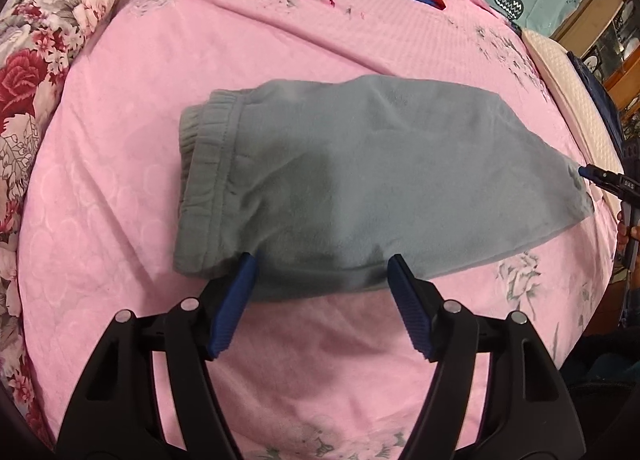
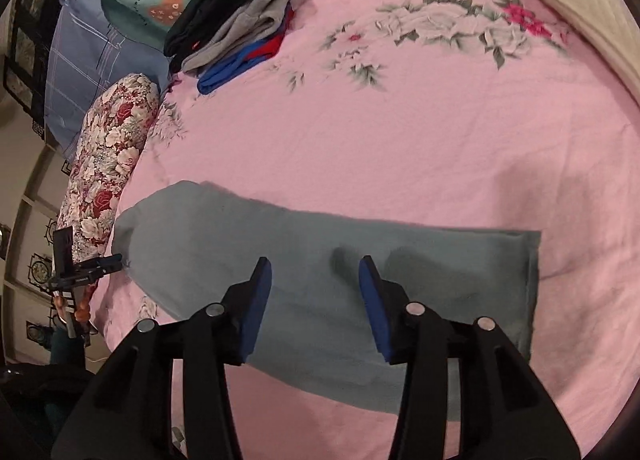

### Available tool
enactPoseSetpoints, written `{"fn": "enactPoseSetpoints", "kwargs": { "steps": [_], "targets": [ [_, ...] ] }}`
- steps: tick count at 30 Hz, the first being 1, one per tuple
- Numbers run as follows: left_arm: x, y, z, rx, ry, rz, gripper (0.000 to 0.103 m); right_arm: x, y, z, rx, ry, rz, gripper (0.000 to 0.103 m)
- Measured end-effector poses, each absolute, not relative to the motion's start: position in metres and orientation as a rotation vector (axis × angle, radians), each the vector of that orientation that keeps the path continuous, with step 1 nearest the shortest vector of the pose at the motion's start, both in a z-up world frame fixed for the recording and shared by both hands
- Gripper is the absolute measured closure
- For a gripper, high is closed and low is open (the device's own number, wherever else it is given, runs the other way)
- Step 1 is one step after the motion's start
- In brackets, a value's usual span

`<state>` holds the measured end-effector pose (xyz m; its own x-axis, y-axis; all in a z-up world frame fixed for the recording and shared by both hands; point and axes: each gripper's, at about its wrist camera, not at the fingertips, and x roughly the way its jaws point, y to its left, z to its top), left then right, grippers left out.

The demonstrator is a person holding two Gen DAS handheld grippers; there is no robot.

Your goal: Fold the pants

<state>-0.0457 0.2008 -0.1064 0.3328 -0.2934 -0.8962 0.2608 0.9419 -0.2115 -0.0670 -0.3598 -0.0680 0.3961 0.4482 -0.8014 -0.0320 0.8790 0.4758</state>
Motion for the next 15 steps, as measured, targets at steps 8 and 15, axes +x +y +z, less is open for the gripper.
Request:
{"fn": "enactPoseSetpoints", "kwargs": {
  "steps": [8,15],
  "targets": [
    [-0.054,0.224,-0.089,-0.108,1.107,-0.381,0.033,-0.113,-0.444,-0.064,0.587,1.129,0.056,0.049],
    [-0.05,0.2,-0.079,-0.088,1.053,-0.464,0.03,-0.154,-0.464,-0.069,0.678,1.19,-0.048,0.041]
  ]
}}
